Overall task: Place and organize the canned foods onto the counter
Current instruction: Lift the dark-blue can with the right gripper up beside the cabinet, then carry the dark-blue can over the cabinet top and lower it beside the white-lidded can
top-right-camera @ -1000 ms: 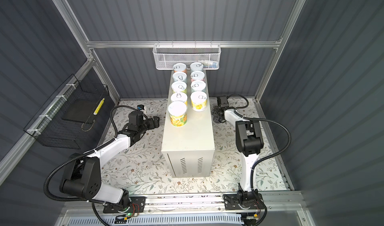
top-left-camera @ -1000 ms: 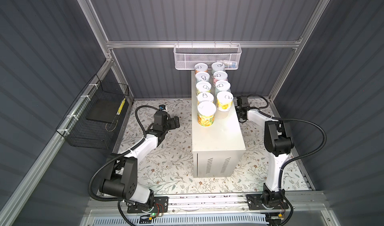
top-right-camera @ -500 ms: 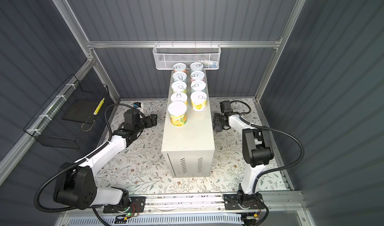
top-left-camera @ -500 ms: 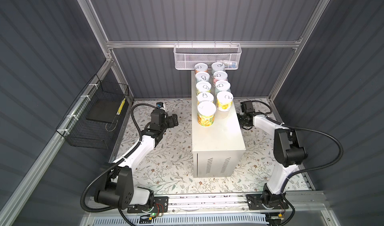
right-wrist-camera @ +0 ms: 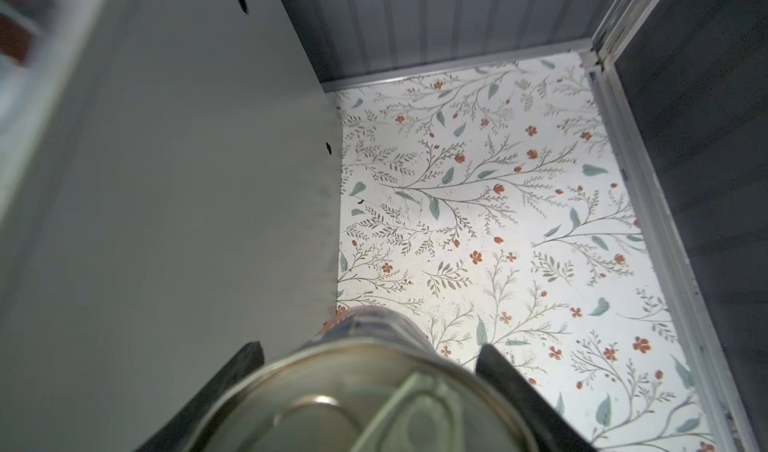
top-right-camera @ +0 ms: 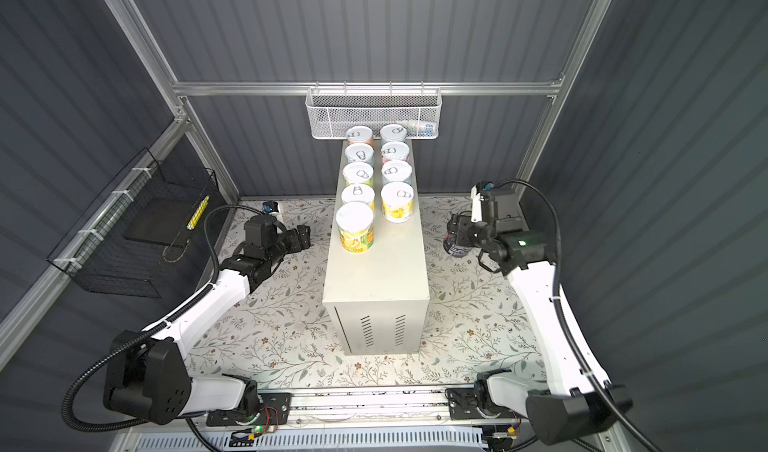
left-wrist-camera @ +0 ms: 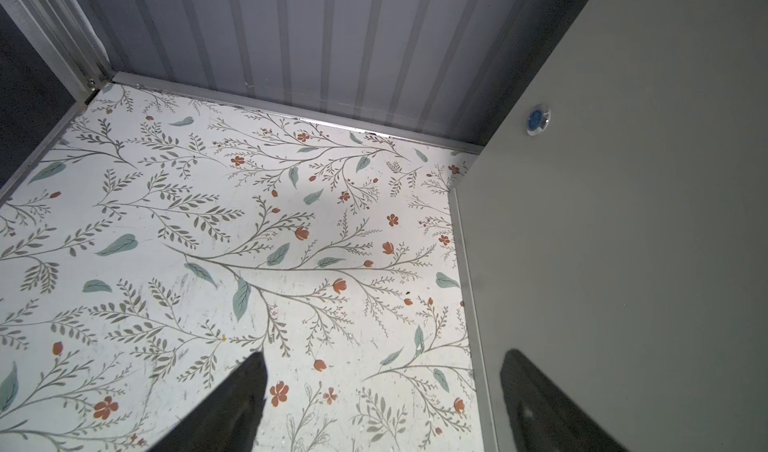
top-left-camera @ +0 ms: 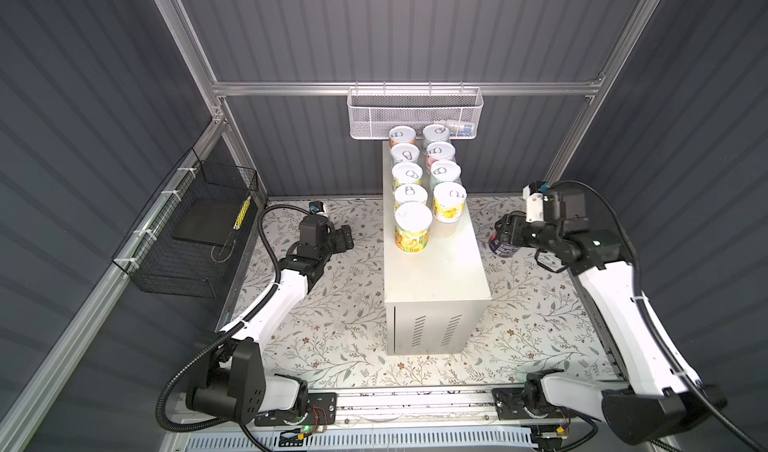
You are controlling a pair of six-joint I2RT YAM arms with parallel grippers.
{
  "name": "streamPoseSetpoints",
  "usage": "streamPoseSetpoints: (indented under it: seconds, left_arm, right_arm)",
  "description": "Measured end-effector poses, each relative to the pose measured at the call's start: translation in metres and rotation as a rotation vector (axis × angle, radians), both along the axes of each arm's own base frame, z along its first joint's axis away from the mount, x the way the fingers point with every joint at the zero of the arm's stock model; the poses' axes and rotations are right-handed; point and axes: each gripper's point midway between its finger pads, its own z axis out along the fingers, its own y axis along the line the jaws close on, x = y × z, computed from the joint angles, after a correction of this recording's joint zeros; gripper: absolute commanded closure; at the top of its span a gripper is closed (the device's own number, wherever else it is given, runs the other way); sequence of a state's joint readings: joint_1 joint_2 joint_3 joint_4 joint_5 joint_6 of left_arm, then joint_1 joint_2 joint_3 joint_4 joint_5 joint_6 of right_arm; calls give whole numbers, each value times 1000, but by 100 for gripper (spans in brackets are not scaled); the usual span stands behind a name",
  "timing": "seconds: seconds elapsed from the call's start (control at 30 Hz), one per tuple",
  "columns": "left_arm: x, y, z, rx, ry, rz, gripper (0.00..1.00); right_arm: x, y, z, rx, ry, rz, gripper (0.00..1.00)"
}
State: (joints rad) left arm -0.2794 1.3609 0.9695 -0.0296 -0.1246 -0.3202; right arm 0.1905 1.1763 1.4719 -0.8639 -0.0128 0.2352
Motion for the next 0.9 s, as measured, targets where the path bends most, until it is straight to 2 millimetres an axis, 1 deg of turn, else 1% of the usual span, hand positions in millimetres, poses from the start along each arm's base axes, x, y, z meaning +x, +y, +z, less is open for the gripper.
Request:
streamPoseSetpoints:
  seconds: [0.1, 0.2, 0.3, 0.47, 0.57, 0.63, 0.8, 0.9]
  left_arm:
    - [0, -2, 0, -8, 3, -8, 12]
    - [-1, -3, 0, -11, 4, -14, 13]
    - [-1, -3, 0, -11, 4, -15, 13]
    - [-1, -4, 0, -14, 5, -21, 14]
    - [-3, -6, 0, -19, 8, -31, 14]
    - [-4, -7, 2, -22, 7, -37, 14]
    - [-8, -11, 7, -39, 3, -65, 15]
    - [-9, -16, 10, -52, 9, -91, 15]
  right_arm:
    - [-27, 6, 29, 1, -44, 50, 100]
    - [-47, 15, 56, -17, -61, 110, 100]
    - [-58, 23, 80, -30, -78, 162, 100]
    - [-70, 34, 106, -33, -81, 237, 100]
    - [-75, 45, 117, -16, -87, 292, 100]
    - [-78, 54, 121, -7, -90, 331, 100]
    - [-85, 87, 120, 12, -83, 443, 100]
    - [-83, 108, 119, 17, -83, 495, 100]
